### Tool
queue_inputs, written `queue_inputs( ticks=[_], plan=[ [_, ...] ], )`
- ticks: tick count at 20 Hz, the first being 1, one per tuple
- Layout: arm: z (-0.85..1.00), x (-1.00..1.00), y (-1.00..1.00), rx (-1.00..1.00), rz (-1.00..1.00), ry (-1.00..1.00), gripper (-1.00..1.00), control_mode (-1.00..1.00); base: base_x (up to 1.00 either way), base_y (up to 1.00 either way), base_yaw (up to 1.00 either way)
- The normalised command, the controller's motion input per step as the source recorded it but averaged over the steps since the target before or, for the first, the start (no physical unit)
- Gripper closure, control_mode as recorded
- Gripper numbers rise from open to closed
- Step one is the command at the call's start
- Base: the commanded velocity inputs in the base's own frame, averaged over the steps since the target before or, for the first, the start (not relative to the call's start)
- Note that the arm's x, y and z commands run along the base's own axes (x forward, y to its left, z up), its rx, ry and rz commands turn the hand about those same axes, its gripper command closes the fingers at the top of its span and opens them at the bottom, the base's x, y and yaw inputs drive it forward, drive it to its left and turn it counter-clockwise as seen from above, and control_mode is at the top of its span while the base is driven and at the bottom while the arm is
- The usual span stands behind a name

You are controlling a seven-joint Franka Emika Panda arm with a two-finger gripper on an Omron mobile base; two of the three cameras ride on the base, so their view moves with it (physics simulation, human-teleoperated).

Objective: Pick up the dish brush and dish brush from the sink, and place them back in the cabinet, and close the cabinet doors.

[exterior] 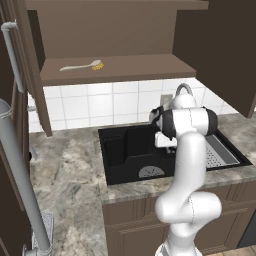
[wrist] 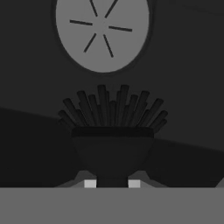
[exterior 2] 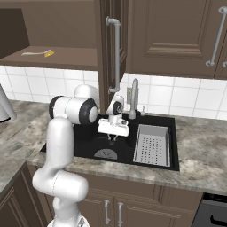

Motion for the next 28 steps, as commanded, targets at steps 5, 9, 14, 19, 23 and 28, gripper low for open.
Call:
queue_inputs(
  ticks=[5, 9, 14, 19, 23, 28],
  plan=[
    [0.22, 0.0, 0.0, 0.0, 0.0, -0.03, 1.0, -1.0, 0.0, 0.0, 0.0],
    [0.23, -0.06, 0.0, 0.0, 0.0, -0.06, 1.0, -1.0, 0.0, 0.0, 0.0],
    [0.12, -0.15, 0.12, 0.0, 0.0, -0.13, 1.0, -1.0, 0.0, 0.0, 0.0],
    [0.11, -0.1, 0.23, 0.0, 0.0, -0.22, 1.0, -1.0, 0.0, 0.0, 0.0],
    [0.17, -0.06, 0.2, 0.0, 0.0, -0.18, 1.0, -1.0, 0.0, 0.0, 0.0],
    [0.26, -0.12, 0.09, 0.0, 0.0, -0.12, 1.0, -1.0, 0.0, 0.0, 0.0]
  ],
)
